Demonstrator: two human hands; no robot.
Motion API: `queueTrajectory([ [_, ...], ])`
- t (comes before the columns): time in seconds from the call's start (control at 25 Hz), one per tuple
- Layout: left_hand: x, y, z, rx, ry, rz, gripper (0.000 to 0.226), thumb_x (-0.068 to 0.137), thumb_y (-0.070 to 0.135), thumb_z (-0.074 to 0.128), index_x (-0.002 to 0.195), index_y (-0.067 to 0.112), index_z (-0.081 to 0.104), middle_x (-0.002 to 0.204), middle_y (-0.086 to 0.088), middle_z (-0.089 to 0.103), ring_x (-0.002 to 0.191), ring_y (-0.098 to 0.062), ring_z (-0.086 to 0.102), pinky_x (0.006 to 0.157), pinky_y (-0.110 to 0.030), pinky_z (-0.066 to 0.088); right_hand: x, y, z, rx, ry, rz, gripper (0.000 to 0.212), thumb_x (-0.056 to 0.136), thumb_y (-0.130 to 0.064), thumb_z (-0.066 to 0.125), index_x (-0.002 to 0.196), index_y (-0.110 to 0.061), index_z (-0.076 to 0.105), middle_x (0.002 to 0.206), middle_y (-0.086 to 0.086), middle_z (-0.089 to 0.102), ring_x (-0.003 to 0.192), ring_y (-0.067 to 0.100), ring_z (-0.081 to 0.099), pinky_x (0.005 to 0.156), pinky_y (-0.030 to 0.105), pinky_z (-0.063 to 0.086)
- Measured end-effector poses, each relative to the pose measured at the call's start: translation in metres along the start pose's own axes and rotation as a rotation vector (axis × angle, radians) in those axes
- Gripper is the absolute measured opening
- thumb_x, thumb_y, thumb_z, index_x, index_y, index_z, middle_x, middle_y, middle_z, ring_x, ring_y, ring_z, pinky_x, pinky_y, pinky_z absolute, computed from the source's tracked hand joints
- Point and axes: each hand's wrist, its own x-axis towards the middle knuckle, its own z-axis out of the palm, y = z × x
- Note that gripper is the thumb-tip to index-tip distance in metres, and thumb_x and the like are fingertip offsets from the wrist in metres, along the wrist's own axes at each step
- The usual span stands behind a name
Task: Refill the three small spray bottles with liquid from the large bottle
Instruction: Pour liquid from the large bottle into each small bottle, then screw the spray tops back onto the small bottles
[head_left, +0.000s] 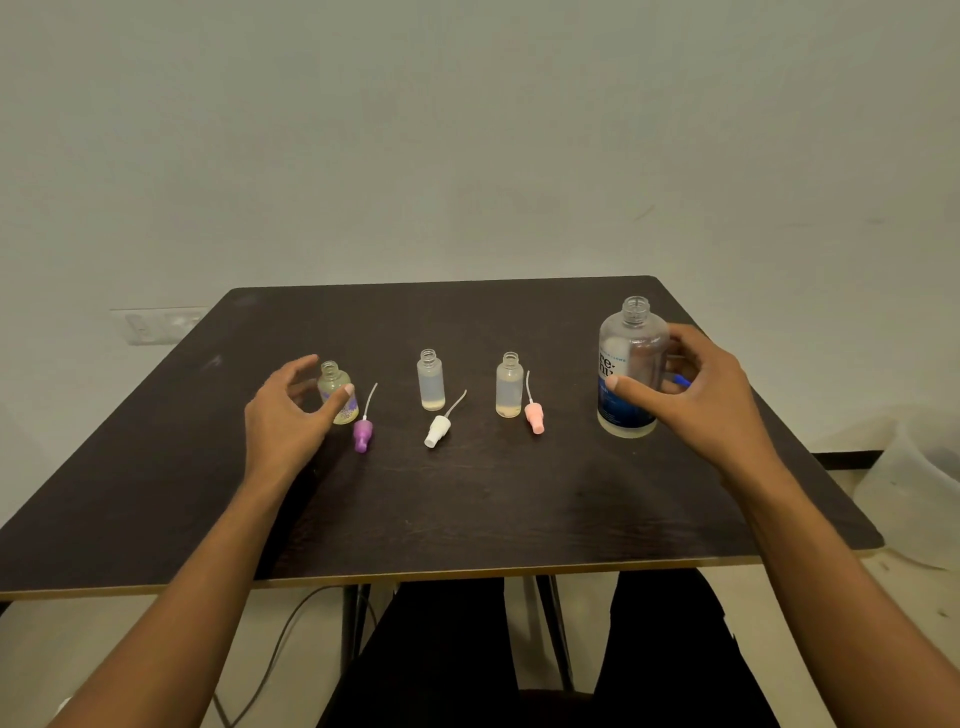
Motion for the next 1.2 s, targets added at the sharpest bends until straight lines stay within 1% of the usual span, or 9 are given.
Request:
queueTrajectory([
  [0.12, -0.005, 0.029, -0.007, -0.015, 0.083, 0.065, 0.067, 0.088, 0.043, 0.080, 0.147, 0.025, 0.054, 0.149, 0.001, 0.057, 0.131, -0.011, 0.057, 0.106, -0.033, 0.046, 0.000, 0.000, -0.003, -0.011, 0.008, -0.006, 0.072, 0.074, -0.047, 0.088, 0.137, -0.031, 0.056, 0.127, -0.013, 0.062, 0.114, 0.010, 0.061, 0.081, 0.011, 0.044],
  [0.24, -0.014, 0.083, -0.012, -0.083, 0.111, 0.255, 0.058, 0.090, 0.040, 0.078, 0.143, 0.028, 0.057, 0.143, 0.009, 0.058, 0.130, -0.002, 0.055, 0.110, -0.033, 0.047, 0.004, 0.000, -0.009, 0.016, 0.031, -0.018, 0.069, 0.074, -0.046, 0.089, 0.134, -0.030, 0.060, 0.127, -0.010, 0.067, 0.114, 0.011, 0.064, 0.084, 0.015, 0.048],
  [0.36, -0.031, 0.139, 0.008, -0.120, -0.051, 0.460, 0.052, 0.089, 0.039, 0.079, 0.136, 0.028, 0.062, 0.137, 0.013, 0.061, 0.129, -0.002, 0.057, 0.112, -0.031, 0.046, 0.008, -0.003, -0.014, 0.024, 0.049, -0.035, 0.066, 0.074, -0.044, 0.090, 0.131, -0.030, 0.061, 0.124, -0.011, 0.067, 0.112, 0.010, 0.065, 0.083, 0.014, 0.049],
  [0.48, -0.054, 0.179, 0.056, -0.180, -0.316, 0.551, 0.065, 0.084, 0.042, 0.083, 0.142, 0.026, 0.058, 0.136, 0.011, 0.062, 0.127, -0.002, 0.059, 0.111, -0.031, 0.049, 0.012, -0.003, -0.020, 0.037, 0.058, -0.038, 0.063, 0.074, -0.042, 0.090, 0.128, -0.033, 0.060, 0.122, -0.014, 0.066, 0.109, 0.005, 0.064, 0.081, 0.009, 0.047],
  [0.64, -0.071, 0.210, 0.125, -0.214, -0.493, 0.536, 0.078, 0.081, 0.039, 0.087, 0.149, 0.020, 0.052, 0.142, 0.006, 0.060, 0.123, -0.003, 0.062, 0.106, -0.032, 0.054, 0.022, 0.002, -0.033, 0.032, 0.083, -0.054, 0.066, 0.075, -0.041, 0.091, 0.132, -0.030, 0.061, 0.122, -0.014, 0.067, 0.111, 0.001, 0.063, 0.085, 0.011, 0.050],
  [0.88, -0.069, 0.233, 0.185, -0.272, -0.537, 0.406, 0.072, 0.080, 0.033, 0.089, 0.143, 0.022, 0.055, 0.132, 0.007, 0.068, 0.112, -0.004, 0.067, 0.099, -0.029, 0.058, 0.043, 0.027, -0.044, -0.016, 0.081, -0.015, 0.069, 0.075, -0.044, 0.090, 0.135, -0.026, 0.060, 0.128, -0.009, 0.067, 0.114, 0.011, 0.064, 0.095, 0.028, 0.056],
  [1.04, -0.061, 0.237, 0.207, -0.271, -0.539, 0.365, 0.067, 0.081, 0.030, 0.088, 0.140, 0.021, 0.057, 0.128, 0.005, 0.070, 0.109, -0.008, 0.070, 0.094, -0.028, 0.060, 0.061, 0.041, -0.044, -0.003, 0.059, 0.012, 0.064, 0.075, -0.043, 0.090, 0.130, -0.028, 0.061, 0.121, -0.011, 0.068, 0.110, 0.009, 0.064, 0.092, 0.026, 0.055],
  [1.08, -0.058, 0.237, 0.212, -0.270, -0.538, 0.355, 0.066, 0.082, 0.028, 0.088, 0.140, 0.020, 0.058, 0.127, 0.005, 0.070, 0.107, -0.008, 0.070, 0.091, -0.025, 0.061, 0.066, 0.044, -0.044, 0.001, 0.045, 0.021, 0.063, 0.075, -0.043, 0.090, 0.129, -0.029, 0.061, 0.119, -0.012, 0.067, 0.109, 0.007, 0.063, 0.090, 0.023, 0.053],
  [1.2, -0.044, 0.240, 0.223, -0.256, -0.529, 0.330, 0.063, 0.082, 0.023, 0.087, 0.138, 0.017, 0.058, 0.126, 0.004, 0.070, 0.102, -0.003, 0.068, 0.075, -0.003, 0.052, 0.087, 0.052, -0.041, 0.009, -0.009, 0.058, 0.062, 0.075, -0.042, 0.091, 0.127, -0.030, 0.060, 0.116, -0.013, 0.065, 0.104, 0.005, 0.063, 0.084, 0.018, 0.050],
])
